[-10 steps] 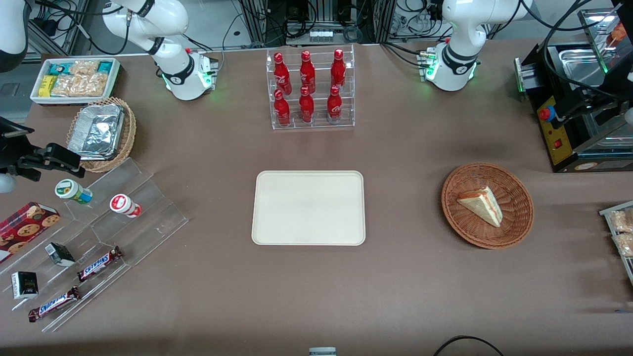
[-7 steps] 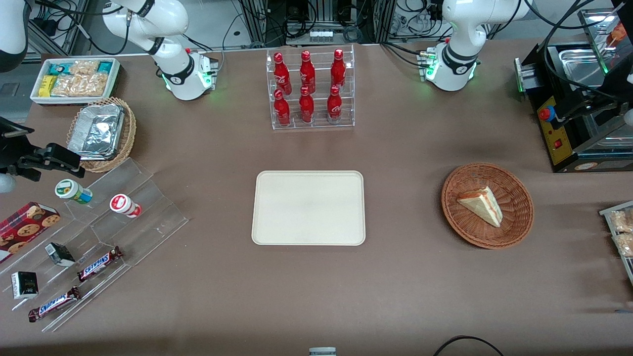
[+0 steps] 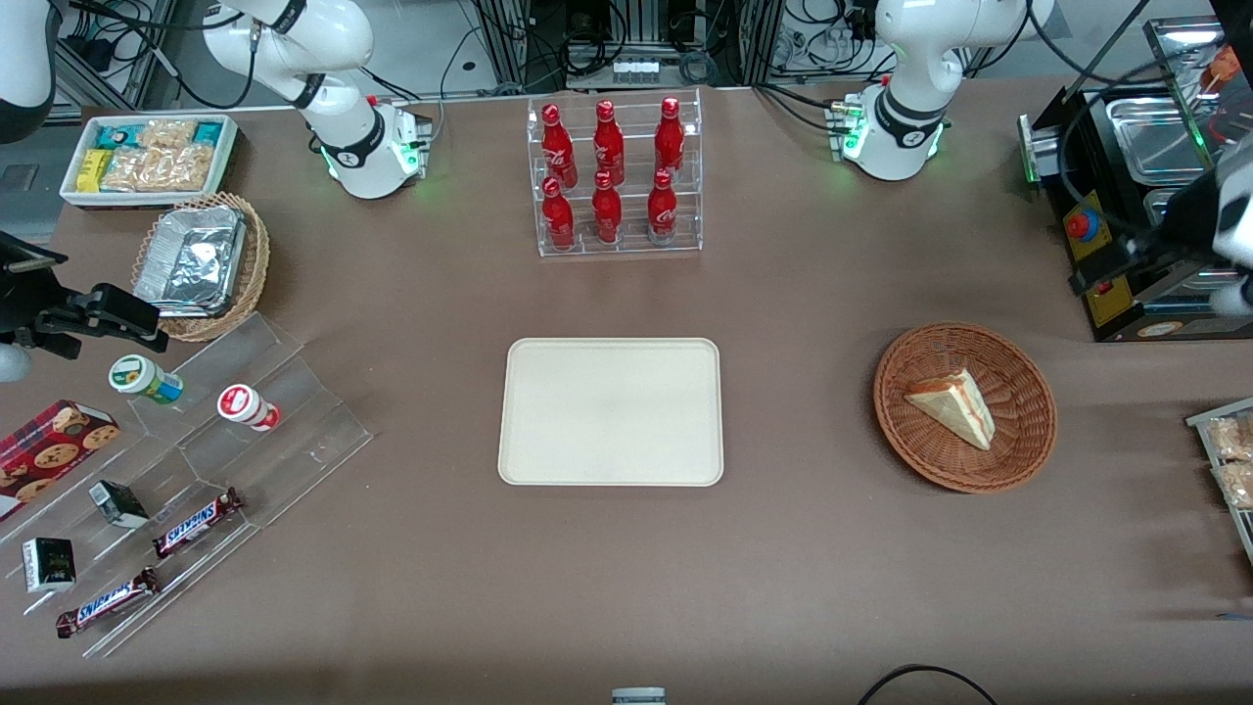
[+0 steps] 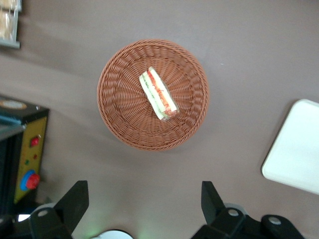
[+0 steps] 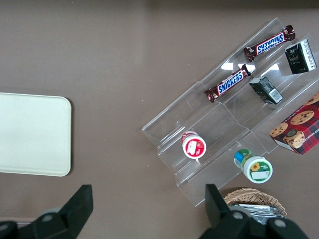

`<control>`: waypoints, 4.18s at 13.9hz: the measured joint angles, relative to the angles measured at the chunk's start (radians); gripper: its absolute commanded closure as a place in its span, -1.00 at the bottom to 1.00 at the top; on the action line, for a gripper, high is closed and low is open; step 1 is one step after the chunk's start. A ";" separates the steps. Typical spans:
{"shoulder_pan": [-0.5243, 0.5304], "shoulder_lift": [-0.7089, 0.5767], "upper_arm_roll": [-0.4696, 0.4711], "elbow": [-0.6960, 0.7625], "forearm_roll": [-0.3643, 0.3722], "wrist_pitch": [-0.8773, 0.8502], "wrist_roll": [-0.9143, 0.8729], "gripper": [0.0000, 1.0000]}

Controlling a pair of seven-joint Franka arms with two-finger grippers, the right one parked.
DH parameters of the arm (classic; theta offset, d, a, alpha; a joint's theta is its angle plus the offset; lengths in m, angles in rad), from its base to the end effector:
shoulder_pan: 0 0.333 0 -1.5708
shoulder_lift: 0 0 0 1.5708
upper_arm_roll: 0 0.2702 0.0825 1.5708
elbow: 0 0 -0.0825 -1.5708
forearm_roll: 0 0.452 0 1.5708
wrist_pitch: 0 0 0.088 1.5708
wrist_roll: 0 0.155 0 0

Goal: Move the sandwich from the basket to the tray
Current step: 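Move the left gripper over the wrapped sandwich in the wicker basket, then lower the left gripper and close it on the wrapped sandwich, then lift the sandwich up out of the basket with the left gripper, then carry the sandwich over the cream tray and lower it onto it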

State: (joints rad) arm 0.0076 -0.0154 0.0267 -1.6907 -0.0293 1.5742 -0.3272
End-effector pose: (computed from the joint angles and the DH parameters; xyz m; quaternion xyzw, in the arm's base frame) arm 0.6082 0.0164 0.4763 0.9822 0.1803 -0.0521 0.0073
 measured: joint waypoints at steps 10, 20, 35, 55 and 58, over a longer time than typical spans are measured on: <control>0.000 0.078 -0.001 -0.357 0.002 0.545 -0.496 -1.00; -0.049 0.198 -0.007 -0.513 0.002 0.844 -0.545 -1.00; -0.044 0.250 -0.002 -0.559 0.002 0.885 -0.551 0.73; -0.497 0.193 -0.026 -0.046 0.100 0.241 -0.557 0.77; -0.607 0.361 -0.026 0.065 0.106 0.256 -0.557 0.77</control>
State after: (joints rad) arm -0.5998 0.3454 0.0009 -1.6253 0.0771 1.8306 -0.8845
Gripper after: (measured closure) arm 0.850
